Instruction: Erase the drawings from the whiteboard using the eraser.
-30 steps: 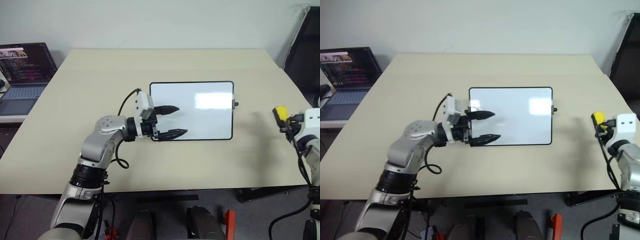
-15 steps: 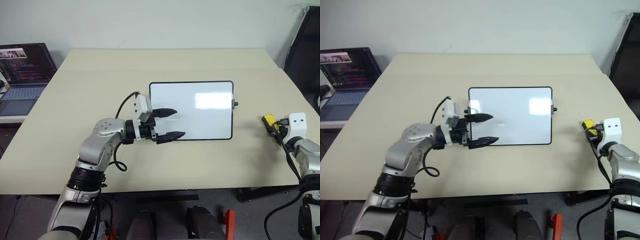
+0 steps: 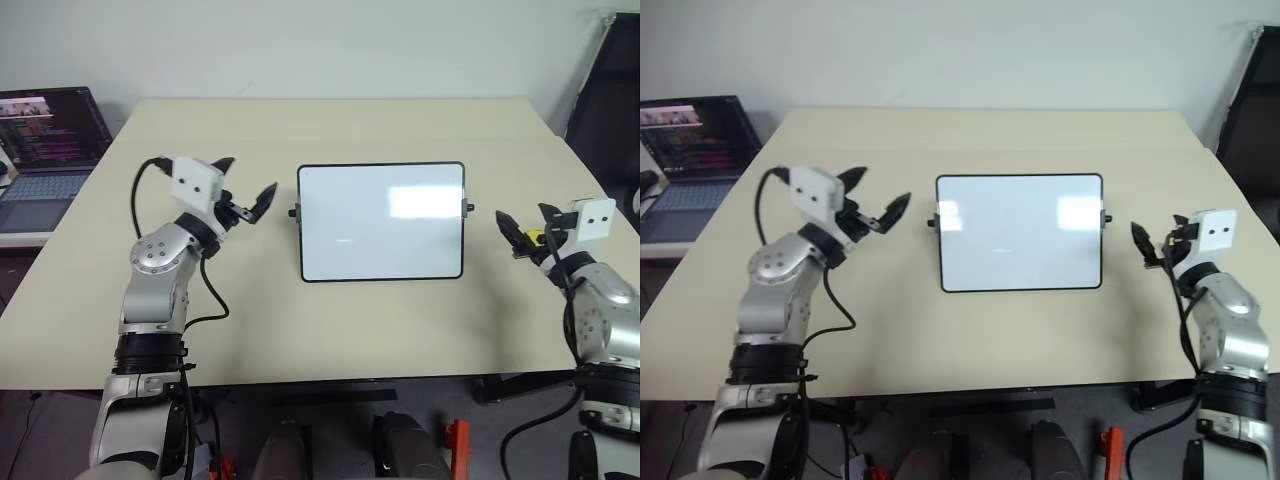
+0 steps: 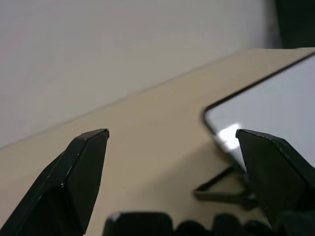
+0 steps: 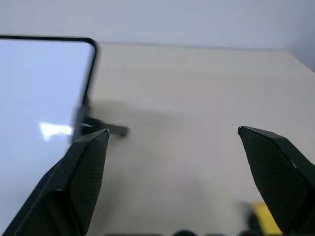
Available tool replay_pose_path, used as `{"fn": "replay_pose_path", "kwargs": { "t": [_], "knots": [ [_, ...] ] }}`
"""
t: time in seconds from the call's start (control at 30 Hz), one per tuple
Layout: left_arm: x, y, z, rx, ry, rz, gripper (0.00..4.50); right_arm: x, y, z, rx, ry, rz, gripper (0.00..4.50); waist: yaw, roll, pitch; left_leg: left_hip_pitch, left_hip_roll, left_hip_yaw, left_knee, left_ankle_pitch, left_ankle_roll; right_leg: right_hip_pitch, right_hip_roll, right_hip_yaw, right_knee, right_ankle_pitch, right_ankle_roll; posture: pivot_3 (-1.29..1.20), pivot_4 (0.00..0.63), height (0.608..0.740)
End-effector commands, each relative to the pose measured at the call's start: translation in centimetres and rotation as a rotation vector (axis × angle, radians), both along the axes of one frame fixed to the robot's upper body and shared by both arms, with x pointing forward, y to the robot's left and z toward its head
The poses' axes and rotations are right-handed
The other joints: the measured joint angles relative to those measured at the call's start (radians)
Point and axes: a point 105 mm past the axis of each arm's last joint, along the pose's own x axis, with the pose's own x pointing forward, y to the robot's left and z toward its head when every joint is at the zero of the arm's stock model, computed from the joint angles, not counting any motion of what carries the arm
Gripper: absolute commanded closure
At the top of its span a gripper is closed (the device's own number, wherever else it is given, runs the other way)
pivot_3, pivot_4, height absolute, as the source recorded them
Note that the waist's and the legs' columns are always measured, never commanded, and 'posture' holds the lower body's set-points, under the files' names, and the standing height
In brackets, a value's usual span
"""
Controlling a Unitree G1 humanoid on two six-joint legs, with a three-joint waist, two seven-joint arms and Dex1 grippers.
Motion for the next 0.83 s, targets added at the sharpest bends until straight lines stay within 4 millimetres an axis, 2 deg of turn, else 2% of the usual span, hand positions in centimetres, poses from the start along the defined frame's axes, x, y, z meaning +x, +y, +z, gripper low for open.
{"fn": "replay_pose_path", "kwargs": {
  "t": [0.03, 0.1, 0.17, 0.33, 0.43, 0.6, 0.83],
  "knots": [
    [-0.4, 0.1, -2.3, -0.050, -0.001, 0.059, 0.00, -0.1, -0.8, -0.9, 0.032, -0.076, -0.114, 0.03, 0.013, 0.000, 0.000, 0.000, -0.001, 0.000, 0.000, 0.000, 0.000, 0.000, -0.001, 0.000, 0.000, 0.000, 0.001, 0.00, 0.150, 0.740],
    [-0.7, -0.7, -4.4, -0.092, 0.030, 0.066, 0.00, -0.2, -0.9, -2.0, 0.047, -0.084, -0.149, 0.03, 0.024, 0.000, 0.000, 0.000, -0.002, 0.000, 0.000, 0.000, 0.000, 0.000, -0.003, 0.000, 0.000, 0.001, 0.001, 0.00, 0.150, 0.740],
    [-0.5, -0.9, -5.6, -0.169, 0.057, 0.114, 0.00, -0.6, -1.1, -3.1, 0.053, -0.082, -0.172, 0.03, 0.032, 0.000, 0.000, -0.001, -0.003, 0.000, 0.000, 0.000, 0.000, 0.000, -0.004, -0.001, -0.001, 0.001, 0.001, 0.00, 0.150, 0.740],
    [-0.4, -2.4, -7.2, -0.164, 0.083, 0.103, 0.00, -1.0, -1.2, -4.7, 0.069, -0.070, -0.208, 0.03, 0.034, 0.000, 0.000, 0.000, -0.003, 0.000, 0.000, 0.000, 0.000, 0.000, -0.003, -0.001, 0.001, 0.001, 0.002, 0.00, 0.150, 0.740],
    [-0.2, -2.9, -8.5, -0.157, 0.115, 0.102, 0.00, -0.8, -0.4, -5.6, 0.088, -0.057, -0.202, 0.03, 0.022, 0.001, -0.001, 0.001, -0.003, 0.001, 0.000, 0.000, 0.000, 0.000, -0.002, 0.000, 0.001, 0.001, 0.002, 0.00, 0.150, 0.740],
    [-0.5, -3.1, -10.2, -0.110, 0.139, 0.103, 0.00, -0.4, 1.1, -6.3, 0.112, -0.055, -0.189, 0.03, 0.010, 0.001, -0.001, 0.001, -0.002, 0.001, 0.000, 0.000, 0.000, 0.000, -0.002, 0.000, 0.001, 0.001, 0.002, 0.00, 0.150, 0.740],
    [-0.4, -3.0, -11.4, -0.129, 0.179, 0.113, 0.00, -0.2, 1.7, -7.3, 0.115, -0.028, -0.189, 0.03, 0.012, 0.001, -0.001, 0.001, -0.002, 0.001, 0.000, 0.000, 0.000, 0.000, -0.002, 0.000, 0.001, 0.001, 0.002, 0.00, 0.150, 0.740]
  ]
}}
